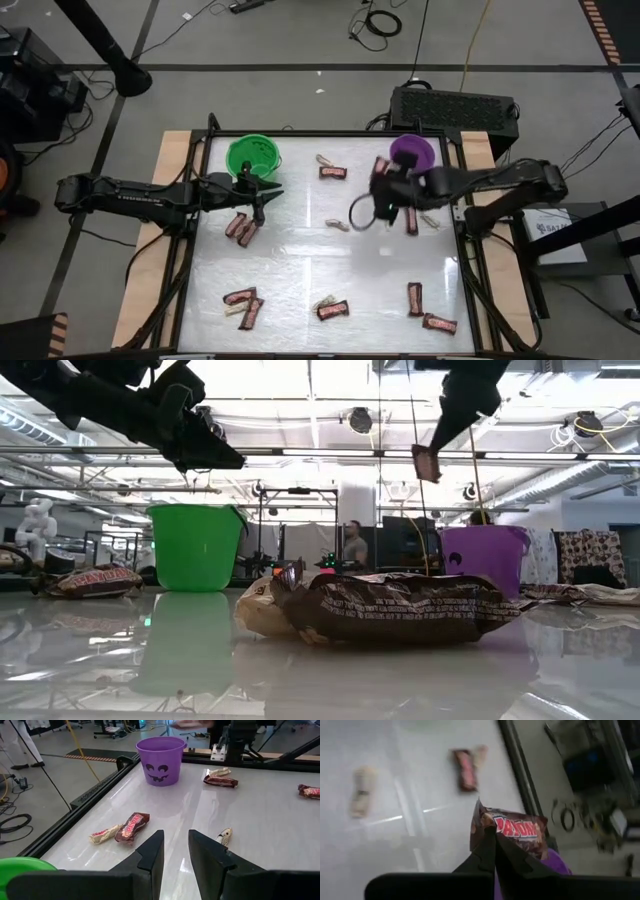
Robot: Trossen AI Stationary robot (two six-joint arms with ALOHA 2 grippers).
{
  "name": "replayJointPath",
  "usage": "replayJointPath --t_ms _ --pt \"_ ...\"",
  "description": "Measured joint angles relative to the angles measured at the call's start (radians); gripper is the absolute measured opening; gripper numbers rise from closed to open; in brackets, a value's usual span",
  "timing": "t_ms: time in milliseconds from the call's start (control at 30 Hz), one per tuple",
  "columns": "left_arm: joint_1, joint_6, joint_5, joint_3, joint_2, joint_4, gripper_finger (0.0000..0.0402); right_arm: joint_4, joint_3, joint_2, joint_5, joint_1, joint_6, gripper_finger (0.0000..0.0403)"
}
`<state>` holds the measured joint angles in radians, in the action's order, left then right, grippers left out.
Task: Sort candy by brand, put in halloween buckets
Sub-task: Put the brown chocolate bar into the purple bucket
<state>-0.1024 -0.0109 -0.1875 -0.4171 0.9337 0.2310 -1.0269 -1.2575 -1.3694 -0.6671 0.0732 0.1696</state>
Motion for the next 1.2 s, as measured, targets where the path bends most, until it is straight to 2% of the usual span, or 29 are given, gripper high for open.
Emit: replayJointPath --t_ms 300,567,767,1200 --pt "0.000 0.000 0.000 0.000 0.000 0.000 0.0098 -0.163 0.001 0.034 0.008 -0.247 0.052 0.0000" --pt "0.000 0.001 0.000 0.000 0.000 0.000 0.0098 -0.151 0.059 0.033 0.049 -0.420 0.002 0.0000" --pt "0.000 0.018 0.000 0.000 0.000 0.000 0.0098 -0.123 0.090 0.033 0.158 -0.476 -0.016 0.0002" --pt "0.000 0.018 0.000 0.000 0.000 0.000 0.0098 -0.122 0.083 0.033 0.182 -0.484 -0.047 0.0079"
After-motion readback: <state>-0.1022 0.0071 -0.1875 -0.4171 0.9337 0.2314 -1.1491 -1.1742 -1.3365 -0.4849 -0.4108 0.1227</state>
